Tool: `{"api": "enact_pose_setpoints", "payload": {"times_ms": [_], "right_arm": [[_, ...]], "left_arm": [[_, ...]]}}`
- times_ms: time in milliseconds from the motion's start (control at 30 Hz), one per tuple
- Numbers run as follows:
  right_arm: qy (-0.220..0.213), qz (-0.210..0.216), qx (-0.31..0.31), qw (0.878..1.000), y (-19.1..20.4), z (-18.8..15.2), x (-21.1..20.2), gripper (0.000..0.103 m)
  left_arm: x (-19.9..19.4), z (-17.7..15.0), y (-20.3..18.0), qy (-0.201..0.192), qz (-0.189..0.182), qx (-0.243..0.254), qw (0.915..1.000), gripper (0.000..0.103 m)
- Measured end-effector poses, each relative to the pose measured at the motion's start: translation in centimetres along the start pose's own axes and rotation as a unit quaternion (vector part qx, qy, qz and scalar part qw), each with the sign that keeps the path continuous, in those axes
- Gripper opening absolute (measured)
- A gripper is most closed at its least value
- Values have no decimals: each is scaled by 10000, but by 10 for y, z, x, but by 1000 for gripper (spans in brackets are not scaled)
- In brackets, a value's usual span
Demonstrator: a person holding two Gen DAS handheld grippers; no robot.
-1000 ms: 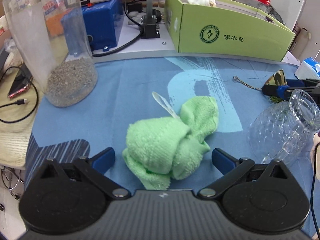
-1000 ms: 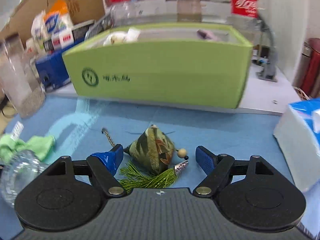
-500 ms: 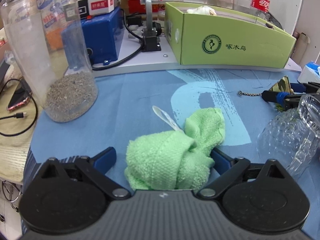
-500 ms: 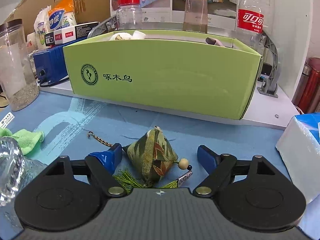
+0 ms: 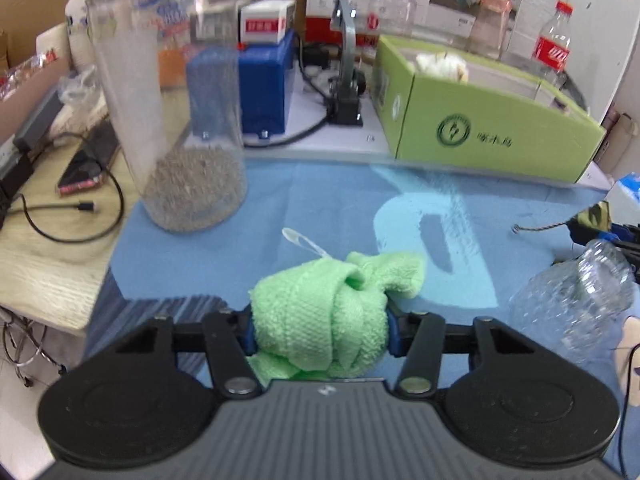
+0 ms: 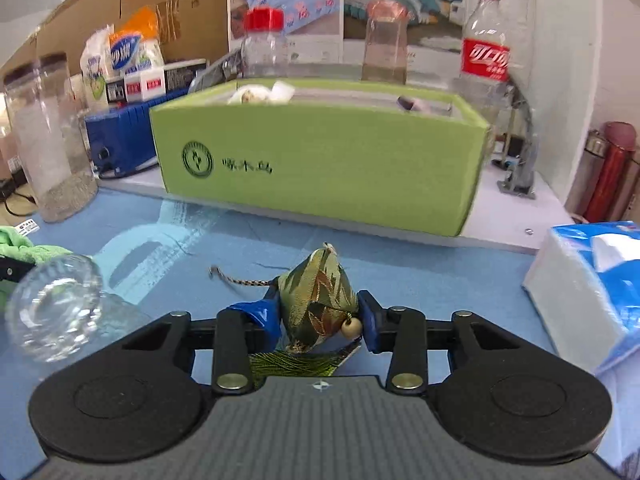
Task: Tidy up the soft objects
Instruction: 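Close left gripper on the green towel while right gripper grasps the zongzi ornament, then carry both items into the green box and open both grippers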
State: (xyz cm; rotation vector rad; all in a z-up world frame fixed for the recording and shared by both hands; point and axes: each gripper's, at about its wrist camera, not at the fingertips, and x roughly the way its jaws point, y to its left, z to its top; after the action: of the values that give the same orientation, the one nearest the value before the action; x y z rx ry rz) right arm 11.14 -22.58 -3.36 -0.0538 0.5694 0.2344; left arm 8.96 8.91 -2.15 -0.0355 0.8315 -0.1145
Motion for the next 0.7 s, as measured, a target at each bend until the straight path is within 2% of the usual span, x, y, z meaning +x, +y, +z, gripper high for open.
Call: {"api": "enact_pose_setpoints", "payload": {"times_ms": [67, 167, 333, 467, 567, 700], "right_arm": [[-316, -35, 49, 9995, -10, 16, -23, 24], [-878, -207, 35, 9959, -27, 59, -48, 24], [-1387, -427, -175, 9893, -44, 135, -42, 24], [-1210, -289, -80, 9922, -52, 169, 3, 24], [-862, -164, -18, 9961, -53, 172, 47, 25], [-264, 155, 107, 9995, -53, 159, 97, 29]], "left_arm": [[-16, 18, -4, -231, -109, 99, 9996, 54], [-33, 59, -18, -661, -357, 242, 9969, 54], [-34, 145, -56, -1297, -703, 535, 9876, 54], [-2, 202, -92, -1281, -929, 661, 9852, 54], [34, 221, -116, -1058, -951, 823, 9864, 56], [79, 228, -133, -746, -754, 965, 9897, 80]]}}
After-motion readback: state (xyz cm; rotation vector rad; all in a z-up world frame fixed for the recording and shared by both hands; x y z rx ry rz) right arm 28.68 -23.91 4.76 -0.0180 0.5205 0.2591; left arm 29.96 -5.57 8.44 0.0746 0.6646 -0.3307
